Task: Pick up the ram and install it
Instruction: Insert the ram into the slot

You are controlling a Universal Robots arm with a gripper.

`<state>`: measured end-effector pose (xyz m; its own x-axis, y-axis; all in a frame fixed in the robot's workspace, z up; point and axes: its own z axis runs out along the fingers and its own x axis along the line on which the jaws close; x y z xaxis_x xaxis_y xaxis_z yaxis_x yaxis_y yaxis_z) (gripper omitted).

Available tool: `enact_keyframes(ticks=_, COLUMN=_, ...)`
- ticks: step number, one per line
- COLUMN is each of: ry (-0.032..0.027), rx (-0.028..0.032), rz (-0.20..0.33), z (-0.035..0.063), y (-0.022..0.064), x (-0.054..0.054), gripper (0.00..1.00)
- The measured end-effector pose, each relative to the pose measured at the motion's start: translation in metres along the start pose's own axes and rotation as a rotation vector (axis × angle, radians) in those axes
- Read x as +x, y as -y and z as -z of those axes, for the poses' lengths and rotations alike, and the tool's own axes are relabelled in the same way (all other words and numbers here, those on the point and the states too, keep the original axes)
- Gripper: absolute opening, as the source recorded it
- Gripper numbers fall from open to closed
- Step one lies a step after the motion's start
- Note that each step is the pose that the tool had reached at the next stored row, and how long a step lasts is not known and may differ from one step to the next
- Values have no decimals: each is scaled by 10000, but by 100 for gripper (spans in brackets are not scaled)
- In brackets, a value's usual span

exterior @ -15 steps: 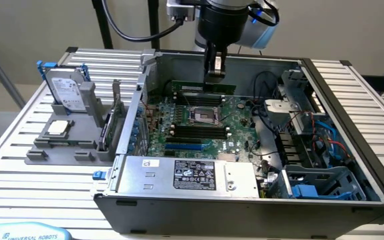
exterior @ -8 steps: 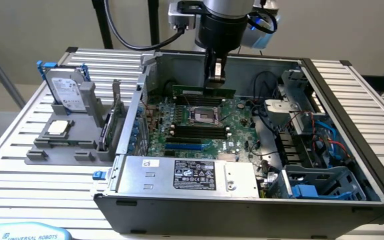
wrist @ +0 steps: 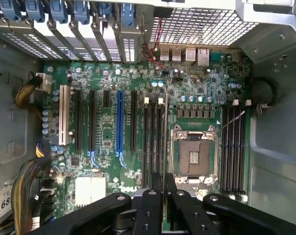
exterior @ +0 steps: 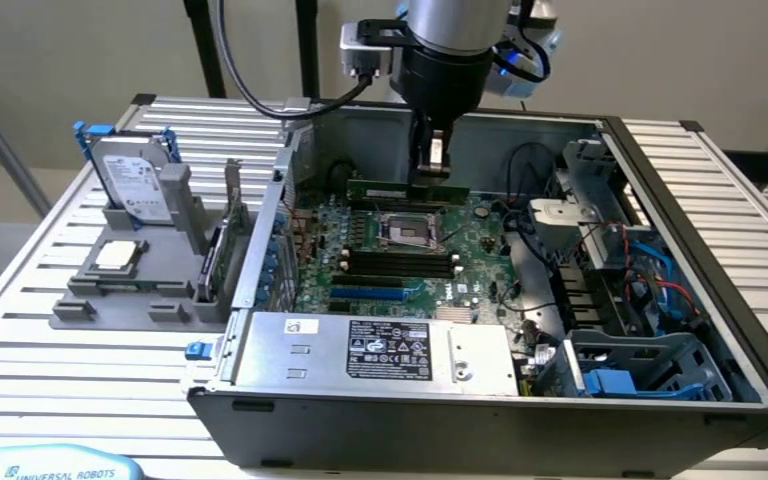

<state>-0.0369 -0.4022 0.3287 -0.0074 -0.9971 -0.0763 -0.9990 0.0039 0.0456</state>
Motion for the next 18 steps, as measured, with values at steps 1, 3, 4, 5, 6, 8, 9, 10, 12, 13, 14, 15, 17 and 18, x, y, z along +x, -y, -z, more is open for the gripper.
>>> enact_keyframes(ticks=1, ry=-1, rx=0, rz=3, z=-19, y=6, x=-5, gripper=14)
enact_keyframes(ticks=3, ry=0, rx=0, rz=7, z=-56, y=16, x=-13, gripper=14)
enact_keyframes(ticks=4, ry=2, rx=1, rz=9, z=-75, y=20, x=-16, gripper=14)
enact_keyframes(ticks=5, ry=1, rx=0, rz=13, z=-93, y=23, x=-19, gripper=14)
enact_keyframes(ticks=6, ry=1, rx=-1, rz=20, z=-111, y=25, x=-19, gripper=14)
enact_keyframes(ticks=8, ry=0, rx=-2, rz=39, z=-147, y=26, x=-17, gripper=14)
enact_keyframes(ticks=9, ry=-2, rx=-4, rz=54, z=-165, y=27, x=-15, gripper=14)
enact_keyframes(ticks=10, ry=-4, rx=-5, rz=71, z=-184, y=28, x=-14, gripper=14)
enact_keyframes(ticks=12, ry=-3, rx=-6, rz=97, z=-220, y=30, x=-11, gripper=14)
enact_keyframes(ticks=13, ry=-4, rx=-7, rz=99, z=-238, y=31, x=-10, gripper=14)
enact_keyframes(ticks=14, ry=-5, rx=-7, rz=99, z=-255, y=31, x=-8, gripper=14)
enact_keyframes(ticks=15, ry=-4, rx=-7, rz=101, z=-274, y=32, x=-7, gripper=14)
enact_keyframes(ticks=17, ry=-3, rx=-7, rz=101, z=-311, y=34, x=-3, gripper=14)
enact_keyframes(ticks=18, ry=-3, rx=-7, rz=100, z=-328, y=35, x=0, gripper=14)
